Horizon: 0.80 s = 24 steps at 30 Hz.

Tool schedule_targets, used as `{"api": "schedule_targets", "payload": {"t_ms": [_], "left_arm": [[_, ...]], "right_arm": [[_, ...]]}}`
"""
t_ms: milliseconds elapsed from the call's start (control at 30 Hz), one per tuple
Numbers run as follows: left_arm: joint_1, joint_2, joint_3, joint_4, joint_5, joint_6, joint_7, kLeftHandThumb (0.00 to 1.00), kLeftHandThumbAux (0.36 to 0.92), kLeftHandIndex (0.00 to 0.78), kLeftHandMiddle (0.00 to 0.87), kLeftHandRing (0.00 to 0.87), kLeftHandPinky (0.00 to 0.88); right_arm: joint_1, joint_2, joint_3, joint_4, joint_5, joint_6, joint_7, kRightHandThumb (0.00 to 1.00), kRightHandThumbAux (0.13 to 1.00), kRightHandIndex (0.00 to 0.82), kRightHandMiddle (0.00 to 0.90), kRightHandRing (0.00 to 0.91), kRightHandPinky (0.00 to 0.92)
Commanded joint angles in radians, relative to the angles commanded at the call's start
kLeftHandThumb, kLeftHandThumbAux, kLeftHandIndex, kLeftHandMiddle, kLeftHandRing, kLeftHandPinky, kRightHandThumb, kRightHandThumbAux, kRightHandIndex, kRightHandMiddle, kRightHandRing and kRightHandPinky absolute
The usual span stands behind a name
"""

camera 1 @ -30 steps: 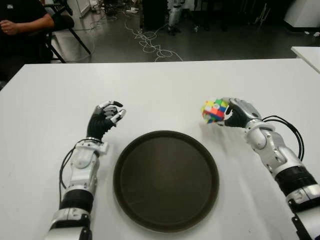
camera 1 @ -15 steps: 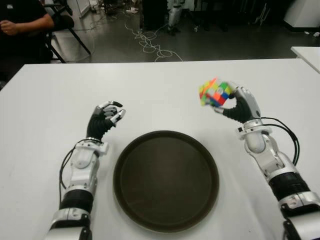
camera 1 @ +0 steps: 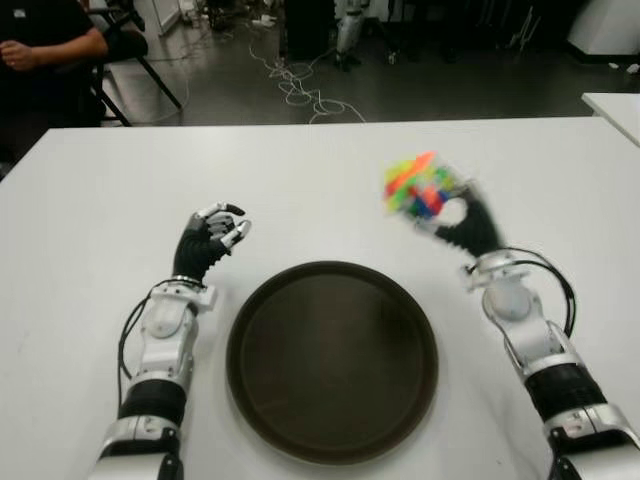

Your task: Pick up the Rubik's Cube and put it in the plate

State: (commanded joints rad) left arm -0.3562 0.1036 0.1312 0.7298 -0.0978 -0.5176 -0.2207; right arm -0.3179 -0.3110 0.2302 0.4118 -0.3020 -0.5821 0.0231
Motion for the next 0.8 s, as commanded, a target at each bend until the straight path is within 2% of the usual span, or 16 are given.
{"api": "schedule_targets", "payload": {"t_ms": [167, 400, 800], "left_arm": [[0.0, -0.003, 0.002, -0.002, -0.004, -0.001, -0.001, 0.691, 0.717, 0.434, 0.759, 0.763, 0.737], [-0.001, -0.006, 0.003, -0.006, -0.015, 0.003, -0.013, 0.691, 0.717, 0.434, 0.761, 0.765, 0.739], [0.0, -0.007, 0.002, -0.008, -0.011, 0.008, -0.006, 0.689, 0.717, 0.435, 0.763, 0.767, 0.741]], "right_arm": [[-0.026, -0.038, 0.033, 0.032, -0.043, -0.075, 0.059, 0.693, 0.734, 0.425, 0.679, 0.702, 0.717], [-0.053, -0.048, 0.063, 0.068, -0.131, -0.152, 0.047, 0.694, 0.733, 0.425, 0.662, 0.682, 0.69], [-0.049, -0.064, 0.077, 0.041, -0.25, -0.157, -0.001, 0.693, 0.734, 0.421, 0.568, 0.593, 0.61]]}}
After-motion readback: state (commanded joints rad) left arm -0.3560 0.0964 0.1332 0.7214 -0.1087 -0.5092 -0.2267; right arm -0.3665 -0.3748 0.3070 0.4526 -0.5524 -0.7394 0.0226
